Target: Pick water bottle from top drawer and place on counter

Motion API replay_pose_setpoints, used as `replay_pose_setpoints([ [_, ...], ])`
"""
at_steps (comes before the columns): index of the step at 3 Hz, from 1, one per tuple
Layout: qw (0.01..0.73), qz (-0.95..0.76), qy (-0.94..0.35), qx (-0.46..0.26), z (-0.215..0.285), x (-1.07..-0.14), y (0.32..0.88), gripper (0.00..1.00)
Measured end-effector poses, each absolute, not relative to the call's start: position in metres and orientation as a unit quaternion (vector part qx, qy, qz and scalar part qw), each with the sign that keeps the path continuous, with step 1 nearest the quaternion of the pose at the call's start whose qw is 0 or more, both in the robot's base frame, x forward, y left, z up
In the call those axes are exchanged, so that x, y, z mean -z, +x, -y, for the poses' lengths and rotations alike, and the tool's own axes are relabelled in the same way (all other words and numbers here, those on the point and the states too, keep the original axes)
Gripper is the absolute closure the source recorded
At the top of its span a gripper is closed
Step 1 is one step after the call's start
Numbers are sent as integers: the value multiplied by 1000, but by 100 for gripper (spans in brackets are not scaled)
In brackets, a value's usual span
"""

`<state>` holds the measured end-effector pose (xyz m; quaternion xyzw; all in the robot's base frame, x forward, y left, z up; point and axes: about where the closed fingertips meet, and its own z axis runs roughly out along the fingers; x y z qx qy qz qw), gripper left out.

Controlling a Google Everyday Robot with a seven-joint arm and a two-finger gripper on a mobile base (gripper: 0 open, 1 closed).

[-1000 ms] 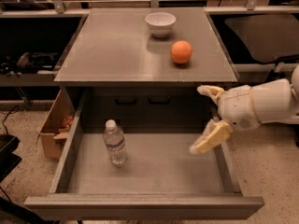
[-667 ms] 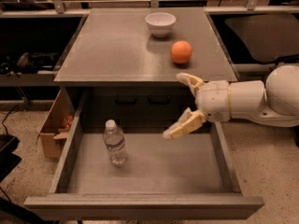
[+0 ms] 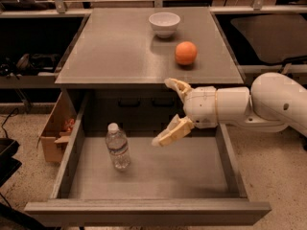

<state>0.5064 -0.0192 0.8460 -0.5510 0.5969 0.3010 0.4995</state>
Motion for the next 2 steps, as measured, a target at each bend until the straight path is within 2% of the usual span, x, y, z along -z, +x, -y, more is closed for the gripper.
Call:
replay_pose_setpoints([
  [1, 513, -568, -549, -337, -33, -800, 511, 0],
  [2, 524, -548, -541, -364, -62, -763, 522, 0],
])
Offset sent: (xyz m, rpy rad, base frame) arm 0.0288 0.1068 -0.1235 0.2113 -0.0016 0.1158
